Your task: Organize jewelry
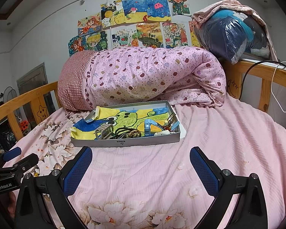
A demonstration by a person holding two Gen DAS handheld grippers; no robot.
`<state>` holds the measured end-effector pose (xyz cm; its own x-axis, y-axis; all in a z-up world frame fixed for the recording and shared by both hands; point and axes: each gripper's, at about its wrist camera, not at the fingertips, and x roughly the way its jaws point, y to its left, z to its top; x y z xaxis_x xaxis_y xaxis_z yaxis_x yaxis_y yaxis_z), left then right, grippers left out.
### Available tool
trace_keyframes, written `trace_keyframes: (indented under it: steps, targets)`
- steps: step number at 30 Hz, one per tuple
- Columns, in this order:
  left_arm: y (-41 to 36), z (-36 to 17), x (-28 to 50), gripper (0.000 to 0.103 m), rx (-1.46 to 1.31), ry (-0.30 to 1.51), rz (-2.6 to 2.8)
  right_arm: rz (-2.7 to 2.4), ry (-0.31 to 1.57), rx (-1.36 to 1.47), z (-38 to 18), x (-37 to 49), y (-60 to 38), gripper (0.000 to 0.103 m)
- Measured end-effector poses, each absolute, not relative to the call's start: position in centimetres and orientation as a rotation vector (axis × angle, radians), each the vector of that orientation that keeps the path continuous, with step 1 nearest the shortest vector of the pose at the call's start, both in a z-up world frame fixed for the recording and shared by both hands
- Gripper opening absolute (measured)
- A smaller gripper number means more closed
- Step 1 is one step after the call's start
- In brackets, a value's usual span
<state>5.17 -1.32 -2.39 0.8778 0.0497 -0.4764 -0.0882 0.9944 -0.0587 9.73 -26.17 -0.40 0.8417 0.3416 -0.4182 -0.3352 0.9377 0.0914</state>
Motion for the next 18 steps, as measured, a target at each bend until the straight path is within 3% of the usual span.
trace_keyframes:
  steps: [18]
  targets:
    - [-1.36, -2.41, 5.14, 0.101, -0.081, 0.495, 0.073, 0.357, 0.448, 0.016, -0.48, 9.56, -25.97, 0.103]
